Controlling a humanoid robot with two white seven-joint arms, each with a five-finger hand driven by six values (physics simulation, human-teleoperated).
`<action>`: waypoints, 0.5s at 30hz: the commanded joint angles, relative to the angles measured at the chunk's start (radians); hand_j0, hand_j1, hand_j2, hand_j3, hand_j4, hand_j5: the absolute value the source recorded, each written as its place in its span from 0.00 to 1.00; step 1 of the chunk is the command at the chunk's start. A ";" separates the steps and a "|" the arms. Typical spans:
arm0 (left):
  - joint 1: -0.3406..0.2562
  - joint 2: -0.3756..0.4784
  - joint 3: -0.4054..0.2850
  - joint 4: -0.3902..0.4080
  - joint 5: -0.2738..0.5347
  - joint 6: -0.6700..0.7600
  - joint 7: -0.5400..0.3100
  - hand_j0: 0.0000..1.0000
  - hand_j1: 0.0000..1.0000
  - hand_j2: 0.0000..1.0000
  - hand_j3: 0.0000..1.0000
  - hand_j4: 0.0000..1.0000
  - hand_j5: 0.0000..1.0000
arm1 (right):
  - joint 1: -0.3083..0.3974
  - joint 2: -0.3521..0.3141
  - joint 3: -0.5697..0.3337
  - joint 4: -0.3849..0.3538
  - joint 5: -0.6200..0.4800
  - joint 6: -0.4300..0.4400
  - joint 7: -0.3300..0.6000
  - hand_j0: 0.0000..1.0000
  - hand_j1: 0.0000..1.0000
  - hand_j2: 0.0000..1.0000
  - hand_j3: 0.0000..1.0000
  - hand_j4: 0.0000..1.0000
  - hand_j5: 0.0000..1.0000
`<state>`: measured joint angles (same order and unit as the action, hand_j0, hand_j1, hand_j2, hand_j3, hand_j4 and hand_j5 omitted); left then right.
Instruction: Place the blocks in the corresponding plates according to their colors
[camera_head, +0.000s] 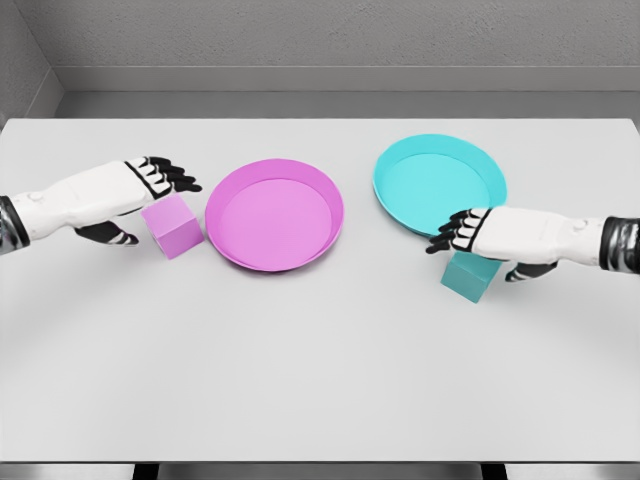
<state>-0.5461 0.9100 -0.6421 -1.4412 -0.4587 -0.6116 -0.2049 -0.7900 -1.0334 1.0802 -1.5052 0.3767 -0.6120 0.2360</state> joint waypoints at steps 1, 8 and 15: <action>-0.003 0.006 -0.051 0.001 0.000 0.001 -0.007 1.00 1.00 1.00 1.00 1.00 1.00 | 0.000 0.012 0.007 0.020 -0.004 0.001 0.002 1.00 1.00 1.00 1.00 1.00 1.00; -0.072 0.023 -0.139 0.010 -0.006 0.001 -0.010 1.00 1.00 1.00 1.00 1.00 1.00 | -0.002 0.041 0.010 0.039 0.007 0.001 0.029 1.00 1.00 1.00 1.00 1.00 1.00; -0.117 0.027 -0.174 0.021 -0.011 0.001 -0.011 1.00 1.00 1.00 1.00 1.00 1.00 | -0.002 0.047 0.010 0.039 0.051 0.001 0.029 0.92 0.92 0.92 0.92 0.92 0.92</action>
<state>-0.6627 0.9358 -0.8062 -1.4263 -0.4741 -0.6119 -0.2165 -0.7915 -0.9874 1.0918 -1.4664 0.4164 -0.6121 0.2659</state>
